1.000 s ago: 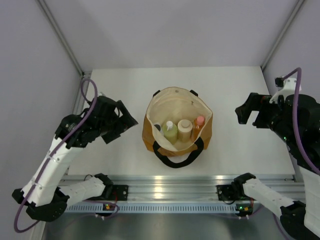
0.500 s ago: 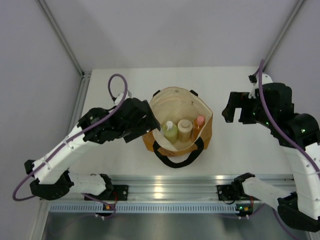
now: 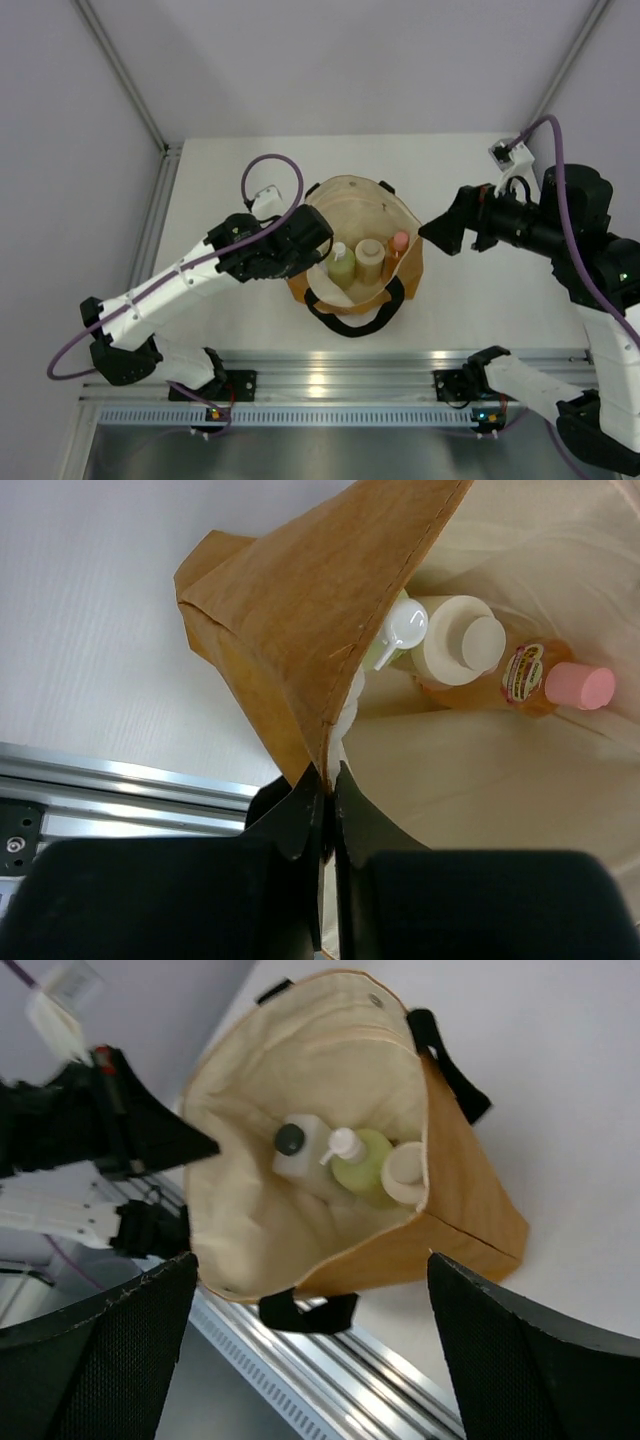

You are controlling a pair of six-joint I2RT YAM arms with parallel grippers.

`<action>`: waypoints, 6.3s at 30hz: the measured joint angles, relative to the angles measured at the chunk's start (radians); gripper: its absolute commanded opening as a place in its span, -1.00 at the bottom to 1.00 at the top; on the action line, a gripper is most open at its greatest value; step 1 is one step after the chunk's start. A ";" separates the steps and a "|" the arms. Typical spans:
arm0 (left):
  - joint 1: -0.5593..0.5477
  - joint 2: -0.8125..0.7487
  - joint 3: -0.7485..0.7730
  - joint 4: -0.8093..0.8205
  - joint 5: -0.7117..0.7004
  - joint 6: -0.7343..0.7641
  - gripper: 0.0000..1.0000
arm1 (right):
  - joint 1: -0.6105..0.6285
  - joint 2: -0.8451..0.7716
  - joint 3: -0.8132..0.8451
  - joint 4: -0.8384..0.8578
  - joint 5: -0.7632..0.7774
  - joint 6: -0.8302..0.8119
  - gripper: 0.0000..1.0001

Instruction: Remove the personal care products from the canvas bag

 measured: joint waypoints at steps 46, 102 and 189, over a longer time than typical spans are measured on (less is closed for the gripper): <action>-0.121 -0.216 -0.265 0.007 -0.090 -0.529 -1.00 | 0.728 0.636 -0.087 0.476 0.731 0.309 0.11; -0.121 -0.244 -0.272 -0.001 -0.085 -0.529 -1.00 | 0.763 0.803 -0.109 0.455 0.858 0.373 -1.00; -0.122 -0.235 -0.268 -0.002 -0.079 -0.463 -0.84 | -0.226 0.338 -0.178 0.291 0.532 -0.180 -1.00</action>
